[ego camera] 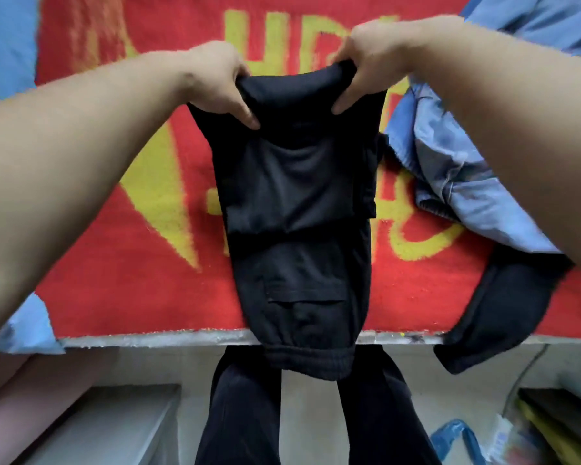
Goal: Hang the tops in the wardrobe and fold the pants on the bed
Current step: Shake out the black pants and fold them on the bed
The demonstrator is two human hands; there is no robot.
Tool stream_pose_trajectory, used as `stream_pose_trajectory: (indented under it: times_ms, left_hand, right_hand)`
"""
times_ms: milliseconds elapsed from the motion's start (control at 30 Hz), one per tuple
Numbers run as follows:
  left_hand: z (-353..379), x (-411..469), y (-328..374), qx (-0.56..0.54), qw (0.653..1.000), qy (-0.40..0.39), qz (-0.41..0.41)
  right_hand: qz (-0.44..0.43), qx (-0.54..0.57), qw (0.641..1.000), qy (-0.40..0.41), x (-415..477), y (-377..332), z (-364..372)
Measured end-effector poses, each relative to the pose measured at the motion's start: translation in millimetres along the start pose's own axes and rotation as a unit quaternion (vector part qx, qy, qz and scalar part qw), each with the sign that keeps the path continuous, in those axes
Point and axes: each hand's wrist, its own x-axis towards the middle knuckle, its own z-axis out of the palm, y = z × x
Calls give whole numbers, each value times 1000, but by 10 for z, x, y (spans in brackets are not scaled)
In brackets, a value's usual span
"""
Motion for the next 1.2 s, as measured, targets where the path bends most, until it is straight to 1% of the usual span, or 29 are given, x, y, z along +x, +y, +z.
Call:
stream_pose_trajectory:
  times_ms: [67,133,167,233,300,333,433,500,567,600,667,733,767,800,833,900,933,967,1000,1033,1067,1100,1133,1200]
  left_hand:
    - [-318,78,-12,13,996,92,1]
    - [-598,121,-9,24,978,205,-10]
    - [-698,121,5,29,968,247,-24]
    - [-775,83,43,42,957,284,-47]
    - [-673,-22,115,31,956,287,-58]
    - [-555,-118,163,28,954,293,-62]
    - [66,-504,273,42,931,357,-57]
    - [672,-829,346,16,916,399,-37]
    - [1316,-1124,398,-6,906,423,-20]
    - [1613,-1246,417,-6,911,413,-13]
    - [2108,-1445,450,6,936,352,2]
    - [2376,-1576,474,4,960,281,13]
    - [2419,-1606,478,0,965,260,15]
    - [2412,-1616,476,-6,967,254,19]
    - [2372,-1609,470,-16,963,266,24]
    - [2236,-1540,442,-34,947,318,33]
    - [2164,-1474,430,-33,939,342,30]
    - [2099,-1391,421,-22,935,353,21]
    - [2053,-1291,415,0,940,342,6]
    - [2033,-1185,410,25,950,310,-13]
    - [2048,-1072,405,50,963,262,-35]
    - [2094,-954,396,70,974,209,-56]
    - [2156,-845,380,73,980,172,-72]
    - [2287,-686,337,62,982,154,-93]
  right_hand:
    - [4,16,996,84,8,78,-273]
    - [15,34,983,181,-4,82,-544]
    - [22,40,975,219,-29,71,-661]
    - [35,20,963,266,-98,27,-802]
    - [42,-22,956,288,-212,-44,-768]
    - [36,-38,954,295,-295,-95,-684]
    - [13,-56,939,340,-657,-242,-149]
    - [-12,-57,918,393,-964,-332,436]
    - [-48,-35,909,412,-1241,-429,1086]
    - [-67,-27,918,391,-1349,-468,1392]
    - [-85,-20,949,303,-1513,-543,1904]
    - [-78,10,977,199,-1607,-611,2191]
    - [-70,33,983,168,-1634,-632,2251]
    - [-61,55,983,166,-1656,-650,2260]
    - [-52,77,975,200,-1668,-661,2249]
    - [-33,98,944,313,-1642,-686,2197]
    - [-22,91,930,356,-1599,-704,2166]
    - [-8,73,924,377,-1537,-722,2142]
    - [6,43,931,361,-1459,-734,2139]
    - [22,14,950,310,-1369,-742,2154]
    - [37,-10,970,240,-1264,-739,2185]
    - [45,-22,983,178,-1153,-720,2232]
    - [46,-22,989,140,-1056,-690,2280]
    - [48,-2,991,125,-923,-619,2384]
